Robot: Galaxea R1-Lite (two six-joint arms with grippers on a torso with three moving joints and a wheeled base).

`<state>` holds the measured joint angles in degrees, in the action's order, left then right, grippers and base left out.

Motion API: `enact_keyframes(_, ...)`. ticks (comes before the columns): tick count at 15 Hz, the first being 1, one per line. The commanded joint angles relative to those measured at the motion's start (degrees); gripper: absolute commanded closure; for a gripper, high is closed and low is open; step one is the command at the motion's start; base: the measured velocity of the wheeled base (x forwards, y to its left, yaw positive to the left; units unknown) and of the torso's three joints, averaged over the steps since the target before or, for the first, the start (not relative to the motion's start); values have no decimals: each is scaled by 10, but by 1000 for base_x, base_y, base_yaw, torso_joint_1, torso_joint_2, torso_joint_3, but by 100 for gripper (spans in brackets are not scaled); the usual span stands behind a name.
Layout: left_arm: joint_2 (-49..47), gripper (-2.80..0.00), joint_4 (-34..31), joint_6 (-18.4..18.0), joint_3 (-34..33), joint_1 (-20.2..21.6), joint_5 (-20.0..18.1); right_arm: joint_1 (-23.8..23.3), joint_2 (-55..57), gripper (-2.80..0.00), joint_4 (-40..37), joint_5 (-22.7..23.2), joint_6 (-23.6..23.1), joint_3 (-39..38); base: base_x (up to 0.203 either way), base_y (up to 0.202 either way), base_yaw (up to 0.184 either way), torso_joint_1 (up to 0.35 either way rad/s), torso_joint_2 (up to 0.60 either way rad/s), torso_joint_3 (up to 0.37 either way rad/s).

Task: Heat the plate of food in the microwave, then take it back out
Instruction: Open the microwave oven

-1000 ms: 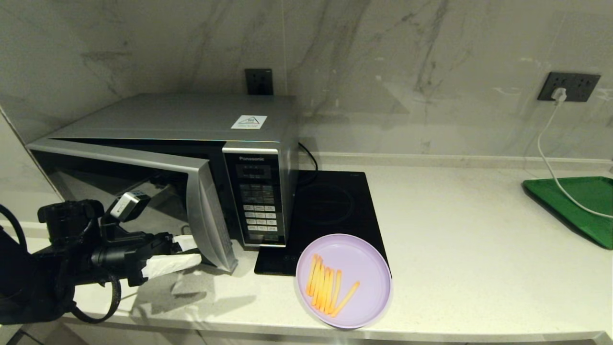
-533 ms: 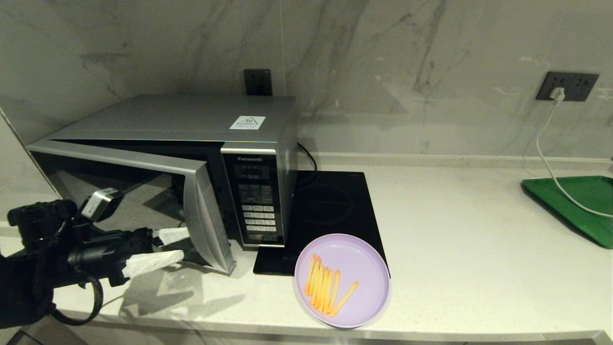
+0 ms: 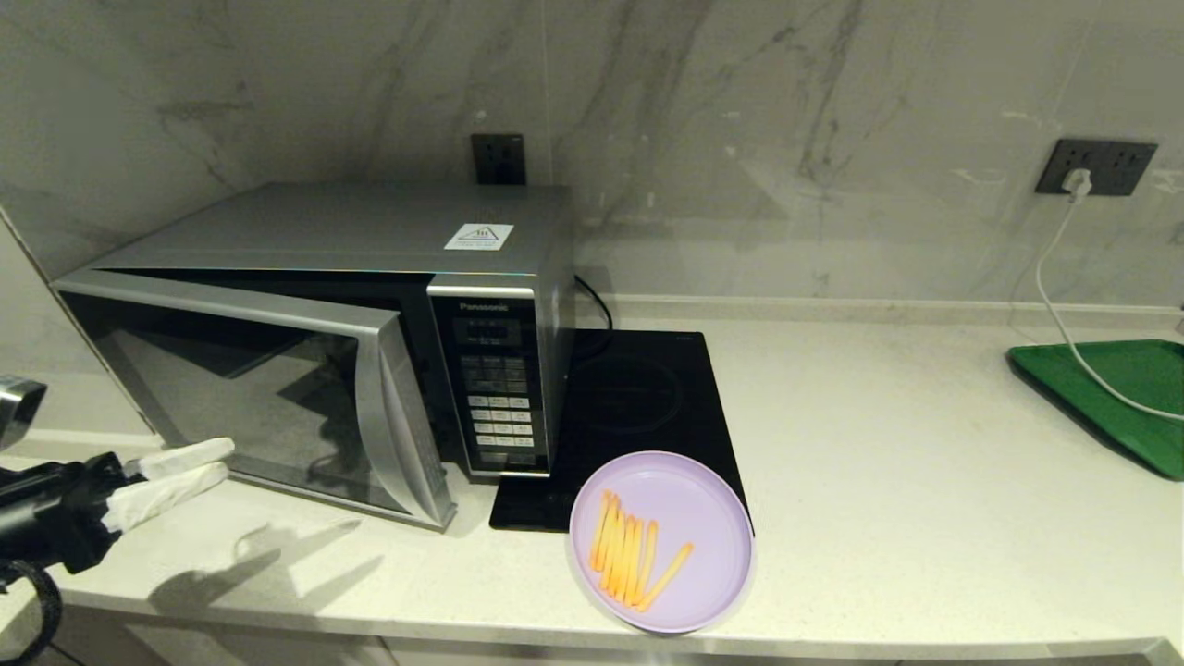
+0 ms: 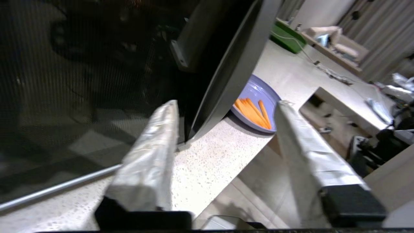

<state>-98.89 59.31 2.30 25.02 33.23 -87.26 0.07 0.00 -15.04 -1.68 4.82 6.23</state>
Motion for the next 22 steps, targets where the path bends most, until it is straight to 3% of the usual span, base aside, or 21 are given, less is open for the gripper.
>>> enact_keyframes(1, 129, 0, 2, 3, -12, 15, 14, 0, 0, 0, -1, -1, 0, 0, 0, 0, 0, 0, 0, 0)
enact_keyframes(2, 173, 0, -1, 5, -9, 3, 55, 0, 0, 0, -1, -1, 0, 0, 0, 0, 0, 0, 0, 0)
enact_keyframes(3, 220, 0, -12, 6, 2, -32, 141, 0, 0, 0, -1, 0, 0, 0, 0, 0, 0, 0, 0, 0)
enact_keyframes(4, 249, 0, -41, 6, 24, -89, 249, 0, 0, 0, -1, -1, 0, 0, 0, 0, 0, 0, 0, 0)
enact_keyframes(6, 289, 0, -181, 3, 115, -230, 488, 1, 0, 0, -1, 0, 0, 0, 0, 0, 0, 0, 0, 0)
enact_keyframes(7, 305, 0, -267, 3, 165, -300, 588, 0, 0, 0, -1, -1, 0, 0, 0, 0, 0, 0, 0, 0)
enact_keyframes(8, 318, 0, -325, 0, 205, -362, 664, 0, 0, 0, -1, 0, 0, 0, 0, 0, 0, 0, 0, 0)
enact_keyframes(9, 326, 0, -369, -11, 253, -410, 735, 0, 0, 0, -1, 0, 0, 0, 0, 0, 0, 0, 0, 0)
enact_keyframes(11, 307, 0, -453, -88, 334, -454, 871, 1, 0, 0, -1, 0, 0, 0, 0, 0, 0, 0, 0, 0)
enact_keyframes(13, 255, 0, -520, -114, 398, -462, 936, 0, 0, 0, -1, 0, 0, 0, 0, 0, 0, 0, 0, 0)
enact_keyframes(15, 236, 0, -629, -122, 443, -466, 969, 0, 0, 0, -1, 0, 0, 0, 0, 0, 0, 0, 0, 0)
enact_keyframes(18, 205, 0, -785, -110, 539, -470, 973, 0, 0, 0, -1, 0, 0, 0, 0, 0, 0, 0, 0, 0)
enact_keyframes(22, 126, 0, -939, -49, 689, -507, 972, 0, 0, 0, -1, -1, 0, 0, 0, 0, 0, 0, 0, 0)
